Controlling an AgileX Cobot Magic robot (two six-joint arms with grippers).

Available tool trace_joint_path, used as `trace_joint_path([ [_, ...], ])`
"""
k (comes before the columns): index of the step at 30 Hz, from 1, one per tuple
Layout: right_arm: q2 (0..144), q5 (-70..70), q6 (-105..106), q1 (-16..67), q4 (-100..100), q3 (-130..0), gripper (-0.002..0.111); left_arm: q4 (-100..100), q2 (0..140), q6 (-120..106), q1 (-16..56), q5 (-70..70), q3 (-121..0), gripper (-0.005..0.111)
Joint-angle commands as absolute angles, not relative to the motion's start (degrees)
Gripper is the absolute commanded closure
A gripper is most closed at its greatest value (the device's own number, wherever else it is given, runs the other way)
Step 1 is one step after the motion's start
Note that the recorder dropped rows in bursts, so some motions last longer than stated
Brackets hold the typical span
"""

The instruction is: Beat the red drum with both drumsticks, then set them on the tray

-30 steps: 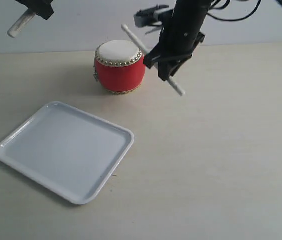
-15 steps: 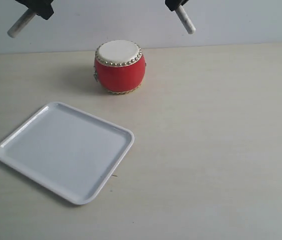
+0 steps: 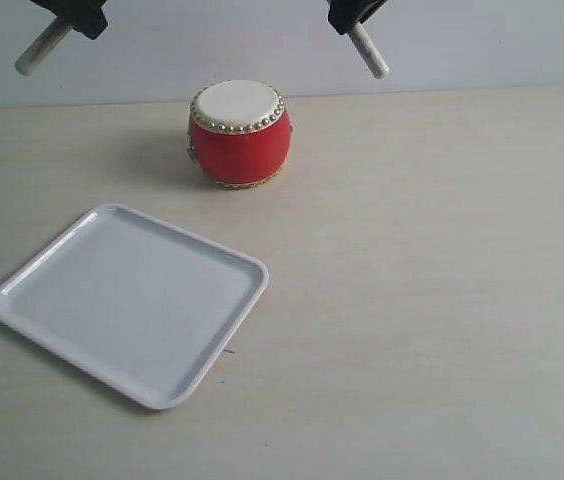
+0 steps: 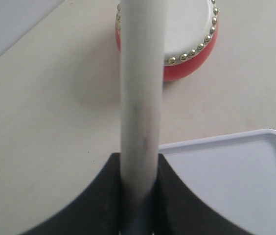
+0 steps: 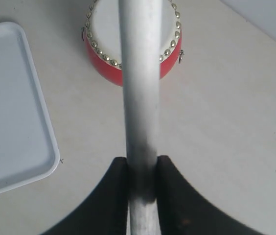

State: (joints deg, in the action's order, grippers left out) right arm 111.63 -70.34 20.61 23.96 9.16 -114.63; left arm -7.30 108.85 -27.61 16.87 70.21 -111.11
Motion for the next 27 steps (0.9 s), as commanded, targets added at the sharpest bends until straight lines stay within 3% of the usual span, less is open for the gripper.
trace_joint_path([
  [1, 111.5, -69.96, 21.32, 23.98, 9.04, -114.82, 0.108, -7.32, 108.63, -27.2, 17.1, 69.96, -111.27, 0.107],
  [11, 111.5, -69.96, 21.32, 23.98, 9.04, -114.82, 0.108, -7.78, 110.73, -27.08, 17.1, 69.96, -111.27, 0.107],
  [27, 112.8, -69.96, 21.32, 23.98, 9.04, -114.82, 0.108, -11.3, 130.17, -27.1, 17.1, 69.96, -109.53, 0.107],
])
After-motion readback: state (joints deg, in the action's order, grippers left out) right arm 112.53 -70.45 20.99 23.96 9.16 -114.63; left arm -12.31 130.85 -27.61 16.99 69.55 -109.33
